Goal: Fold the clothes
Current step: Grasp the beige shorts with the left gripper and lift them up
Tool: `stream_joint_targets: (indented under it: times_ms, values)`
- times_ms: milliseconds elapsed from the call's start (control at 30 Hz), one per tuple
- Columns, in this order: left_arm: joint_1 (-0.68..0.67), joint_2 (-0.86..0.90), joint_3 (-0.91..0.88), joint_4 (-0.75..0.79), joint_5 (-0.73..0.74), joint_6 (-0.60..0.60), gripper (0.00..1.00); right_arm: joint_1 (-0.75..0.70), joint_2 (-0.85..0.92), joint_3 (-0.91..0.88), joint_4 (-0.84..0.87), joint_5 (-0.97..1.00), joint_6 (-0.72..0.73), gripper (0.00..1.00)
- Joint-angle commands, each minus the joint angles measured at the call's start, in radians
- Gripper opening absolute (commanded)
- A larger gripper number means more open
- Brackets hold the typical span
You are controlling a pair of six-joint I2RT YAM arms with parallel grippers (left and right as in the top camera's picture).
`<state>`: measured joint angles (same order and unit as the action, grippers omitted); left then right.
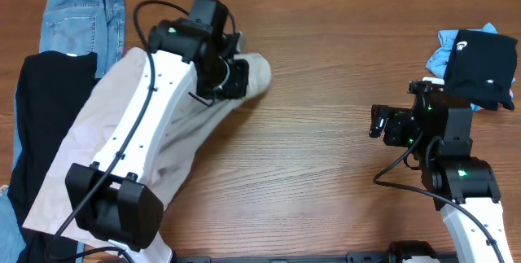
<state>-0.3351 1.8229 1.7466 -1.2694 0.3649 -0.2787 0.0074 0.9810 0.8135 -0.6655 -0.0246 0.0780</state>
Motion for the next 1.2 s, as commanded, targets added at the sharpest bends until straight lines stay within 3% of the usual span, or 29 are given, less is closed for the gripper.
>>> stream_joint_targets:
  times_ms: [0,67,100,167,300,433,600,833,1167]
  values:
    - [-0.029,-0.017,0.024,-0.050,0.164,0.018,0.04,0.003,-0.004,0.027,0.009,0.026,0.003,1.00]
    - [-0.032,-0.017,0.024,-0.072,0.194,0.043,0.08,0.003,-0.004,0.027,0.009,0.044,0.002,1.00]
    - [-0.032,-0.017,0.024,-0.079,0.189,0.055,0.21,0.003,-0.004,0.027,0.009,0.051,0.001,1.00]
    - [-0.030,-0.017,0.024,-0.082,0.166,0.066,0.37,0.003,-0.004,0.027,0.013,0.050,0.001,1.00]
    - [-0.013,-0.023,0.037,-0.085,0.132,0.095,0.45,0.003,-0.002,0.027,0.017,0.050,0.001,1.00]
    - [0.034,-0.044,0.090,-0.082,-0.032,0.090,0.46,0.003,-0.002,0.027,0.017,0.046,0.001,1.00]
    - [0.135,-0.043,0.115,0.014,-0.343,0.053,0.73,0.003,0.030,0.027,0.035,-0.040,0.001,1.00]
    - [0.299,0.081,0.115,0.153,-0.348,0.068,0.74,0.003,0.086,0.027,0.027,-0.040,0.001,1.00]
    - [0.480,0.280,0.115,0.388,-0.346,0.245,0.83,0.003,0.086,0.027,0.004,-0.040,0.001,1.00]
